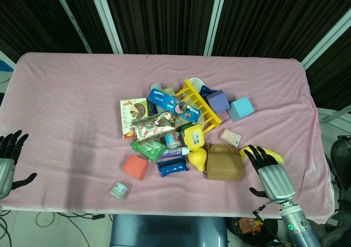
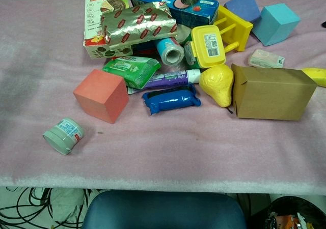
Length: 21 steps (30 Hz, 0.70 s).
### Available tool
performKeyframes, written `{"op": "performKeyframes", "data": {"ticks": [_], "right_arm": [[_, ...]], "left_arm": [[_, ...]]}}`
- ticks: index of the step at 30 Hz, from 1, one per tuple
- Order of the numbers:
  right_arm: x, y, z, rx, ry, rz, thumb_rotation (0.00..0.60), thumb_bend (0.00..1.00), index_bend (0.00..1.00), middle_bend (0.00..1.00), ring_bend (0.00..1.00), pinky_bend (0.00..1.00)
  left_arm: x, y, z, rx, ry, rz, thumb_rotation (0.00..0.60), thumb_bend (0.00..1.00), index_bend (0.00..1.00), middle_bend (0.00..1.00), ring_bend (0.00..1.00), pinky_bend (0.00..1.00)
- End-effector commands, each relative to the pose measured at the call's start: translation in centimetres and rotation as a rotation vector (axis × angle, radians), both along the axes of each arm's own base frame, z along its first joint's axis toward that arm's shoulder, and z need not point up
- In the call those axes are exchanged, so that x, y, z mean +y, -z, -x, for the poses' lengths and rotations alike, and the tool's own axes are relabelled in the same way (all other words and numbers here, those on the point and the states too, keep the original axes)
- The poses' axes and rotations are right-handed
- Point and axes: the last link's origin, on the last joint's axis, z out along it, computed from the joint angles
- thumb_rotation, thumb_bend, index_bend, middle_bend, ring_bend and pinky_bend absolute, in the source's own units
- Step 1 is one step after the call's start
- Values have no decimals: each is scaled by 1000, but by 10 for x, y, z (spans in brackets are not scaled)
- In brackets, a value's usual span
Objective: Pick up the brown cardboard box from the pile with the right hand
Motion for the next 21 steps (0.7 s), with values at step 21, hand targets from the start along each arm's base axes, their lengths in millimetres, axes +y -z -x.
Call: {"op": "performKeyframes", "data": {"ticks": [21], "right_arm": [[-58,83,-35,71,-35,-107,600,38,0,0,0,223]], "left_arm": [[3,-2,3,-25,-33,7,600,0,0,0,0,0]]}}
